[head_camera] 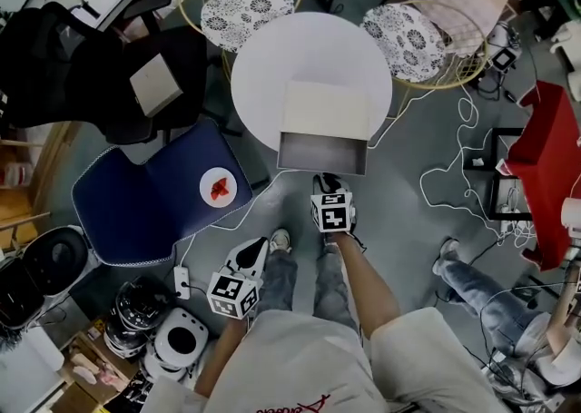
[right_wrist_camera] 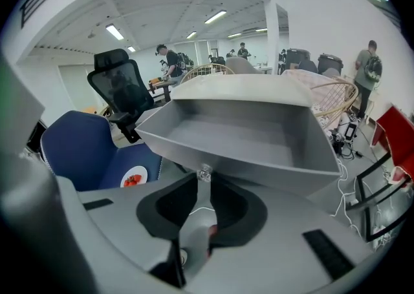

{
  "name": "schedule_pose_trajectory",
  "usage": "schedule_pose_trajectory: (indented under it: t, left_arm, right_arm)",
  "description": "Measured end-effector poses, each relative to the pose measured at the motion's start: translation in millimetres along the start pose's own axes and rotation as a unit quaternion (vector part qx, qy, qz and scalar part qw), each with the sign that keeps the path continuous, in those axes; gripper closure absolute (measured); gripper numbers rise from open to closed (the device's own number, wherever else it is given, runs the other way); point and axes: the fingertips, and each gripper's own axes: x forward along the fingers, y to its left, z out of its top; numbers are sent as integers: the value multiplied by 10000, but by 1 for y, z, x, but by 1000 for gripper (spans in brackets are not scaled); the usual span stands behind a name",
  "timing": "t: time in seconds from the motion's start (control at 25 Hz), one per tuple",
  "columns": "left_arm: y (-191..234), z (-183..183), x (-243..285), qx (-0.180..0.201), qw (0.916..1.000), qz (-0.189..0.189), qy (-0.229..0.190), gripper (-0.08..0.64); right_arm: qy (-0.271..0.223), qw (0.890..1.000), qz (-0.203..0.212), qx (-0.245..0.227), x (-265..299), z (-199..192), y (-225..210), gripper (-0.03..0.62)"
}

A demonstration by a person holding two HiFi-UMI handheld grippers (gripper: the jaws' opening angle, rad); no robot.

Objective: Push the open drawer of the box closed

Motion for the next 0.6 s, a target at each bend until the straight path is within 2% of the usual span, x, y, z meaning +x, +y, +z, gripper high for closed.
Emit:
schedule_pose_trajectory:
  t: [0.6]
  left_arm:
    - [0,4,3,-14,10000,-15,-18,548]
  right_arm:
    - [86,9999,-37,-136,1,10,-6,518]
